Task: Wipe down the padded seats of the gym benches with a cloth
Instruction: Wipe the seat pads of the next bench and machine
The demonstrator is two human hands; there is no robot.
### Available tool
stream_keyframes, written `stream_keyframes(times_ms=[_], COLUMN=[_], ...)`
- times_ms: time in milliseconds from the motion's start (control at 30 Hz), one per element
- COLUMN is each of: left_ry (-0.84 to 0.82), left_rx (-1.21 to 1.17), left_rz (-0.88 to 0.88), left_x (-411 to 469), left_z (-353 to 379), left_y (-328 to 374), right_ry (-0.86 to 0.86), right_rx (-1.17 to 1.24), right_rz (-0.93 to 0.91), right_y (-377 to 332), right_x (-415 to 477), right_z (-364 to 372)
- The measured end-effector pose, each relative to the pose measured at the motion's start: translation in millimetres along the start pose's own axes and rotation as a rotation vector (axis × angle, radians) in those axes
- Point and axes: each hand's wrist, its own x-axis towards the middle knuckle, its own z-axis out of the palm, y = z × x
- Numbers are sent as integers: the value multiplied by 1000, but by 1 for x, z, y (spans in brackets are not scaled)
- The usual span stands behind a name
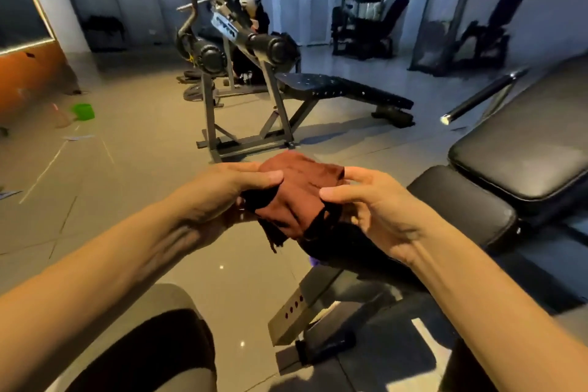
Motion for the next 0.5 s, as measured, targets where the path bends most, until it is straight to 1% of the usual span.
stream_keyframes(times_ms=[67,133,167,233,267,367,433,500], left_ry=[-64,-125,-129,-78,-43,19,-52,-190], left_rx=[46,111,144,190,211,203,233,223], left_rz=[11,54,84,167,214,338,435,520], left_x=[-10,-19,-20,-19,-15,3,23,45], left_z=[-2,-4,-3,-4,-5,-21,-36,-50], left_y=[5,8,8,2,-1,-7,-8,-9], right_ry=[122,227,294,367,371,379,432,457], right_rx=[-10,-17,4,65,86,10,-71,-131], right_rz=[-55,-68,-64,-43,-36,-10,-11,-29], right_y=[-3,-6,-7,-9,-10,-8,-11,-19], right_x=[-12,-25,-30,-34,-34,-17,-3,7], right_z=[10,20,23,32,39,58,63,63])
